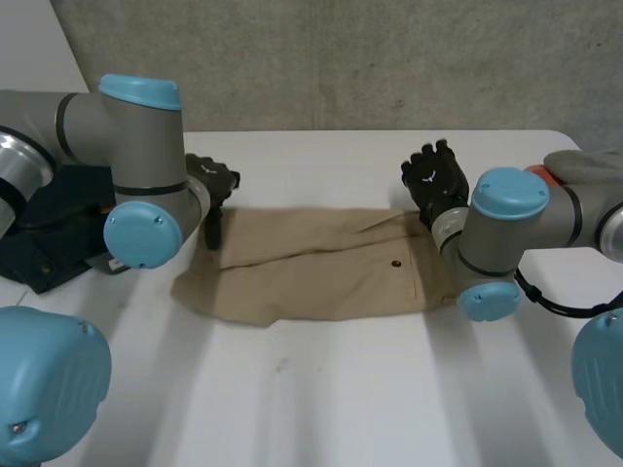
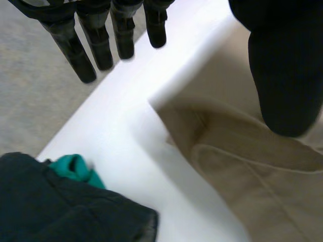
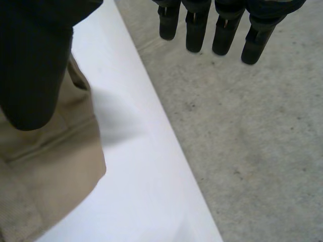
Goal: Fold the laundry.
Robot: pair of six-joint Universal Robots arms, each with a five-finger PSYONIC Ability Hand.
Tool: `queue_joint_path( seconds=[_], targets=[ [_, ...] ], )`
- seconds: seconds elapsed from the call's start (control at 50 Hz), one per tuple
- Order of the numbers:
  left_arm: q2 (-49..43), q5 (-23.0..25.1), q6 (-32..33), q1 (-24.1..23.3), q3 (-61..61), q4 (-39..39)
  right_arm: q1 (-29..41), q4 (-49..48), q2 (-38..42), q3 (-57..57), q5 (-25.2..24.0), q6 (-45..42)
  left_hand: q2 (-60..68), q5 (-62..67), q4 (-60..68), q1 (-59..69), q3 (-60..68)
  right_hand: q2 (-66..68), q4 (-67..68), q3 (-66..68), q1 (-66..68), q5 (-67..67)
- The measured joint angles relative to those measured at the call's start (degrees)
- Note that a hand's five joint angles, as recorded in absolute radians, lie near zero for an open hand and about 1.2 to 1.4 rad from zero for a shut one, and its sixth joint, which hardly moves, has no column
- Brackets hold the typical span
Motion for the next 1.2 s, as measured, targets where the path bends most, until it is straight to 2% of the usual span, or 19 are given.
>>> queue_joint_path(
  seconds=[0.1,0.16,0.26,0.38,0.46,0.56,0.7,0.84,0.96,1.04,1.12,1.16,1.2],
  targets=[
    [1.8,-3.2,0.0,-0.8,1.1,0.2,-0.9,-2.4,-1.9,0.9,0.0,3.1,-3.0,-2.5,-3.0,-0.3,-3.1,-1.3,-2.2,-1.7,-0.3,-1.2],
    [3.4,-3.6,0.0,-1.2,-0.2,0.6,-1.4,-2.2,-3.7,1.8,-0.1,5.2,-3.0,-2.5,-3.0,-0.3,-3.1,-1.3,-2.2,-1.7,-0.3,-1.2],
    [9.3,-0.7,0.8,-2.8,-9.5,4.3,-3.1,2.0,-10.9,5.9,-2.9,14.2,-3.0,-2.5,-3.0,-0.3,-3.1,-1.3,-2.2,-1.7,-0.3,-1.2],
    [10.7,4.5,4.5,-4.8,-17.5,10.4,-3.8,8.0,-13.6,7.8,-6.1,16.8,-3.0,-2.5,-3.0,-0.3,-3.1,-1.3,-2.2,-1.7,-0.3,-1.2],
    [8.1,5.5,8.3,-5.4,-18.1,13.2,-4.1,10.8,-13.7,8.4,-6.9,16.5,-3.0,-2.5,-3.0,-0.3,-3.1,-1.3,-2.2,-1.7,-0.3,-1.2],
    [2.4,3.7,13.2,-5.4,-13.7,13.9,-4.6,12.4,-13.7,9.4,-7.1,15.9,-3.0,-2.5,-3.0,-0.3,-3.1,-1.3,-2.2,-1.7,-0.3,-1.2],
    [-5.5,1.8,16.8,-4.5,-3.2,13.3,-5.2,12.3,-13.7,10.2,-7.0,15.6,-3.0,-2.5,-3.0,-0.3,-3.1,-1.3,-2.2,-1.7,-0.3,-1.2],
    [-17.3,3.0,21.0,-0.9,18.9,16.5,-5.7,11.8,-14.4,11.1,-6.8,15.9,-3.1,-2.5,-3.0,-0.3,-3.1,-1.3,-2.2,-1.7,-0.3,-1.2],
    [-22.2,4.5,20.1,1.4,33.5,17.9,-6.0,11.1,-15.7,12.8,-6.8,16.2,-3.1,-2.5,-3.0,-0.3,-3.1,-1.3,-2.2,-1.7,-0.3,-1.2],
    [-20.4,4.8,17.8,1.0,32.8,15.1,-6.1,11.0,-16.5,13.8,-6.9,16.5,-3.1,-2.5,-3.0,-0.3,-3.1,-1.3,-2.2,-1.7,-0.3,-1.2],
    [-15.2,5.2,14.7,0.2,24.7,12.9,-5.9,11.6,-17.6,14.9,-7.0,17.1,-3.1,-2.5,-3.0,-0.3,-3.1,-1.3,-2.2,-1.7,-0.3,-1.2],
    [-15.2,5.2,14.7,0.2,24.7,12.9,-5.9,11.6,-17.6,14.9,-7.0,17.1,-3.1,-2.5,-3.0,-0.3,-3.1,-1.3,-2.2,-1.7,-0.3,-1.2],
    [-9.4,5.9,12.5,-0.3,14.6,13.1,-5.8,13.5,-19.0,15.9,-7.0,17.8,-3.1,-2.5,-3.0,-0.3,-3.1,-1.3,-2.2,-1.7,-0.3,-1.2]
  ],
)
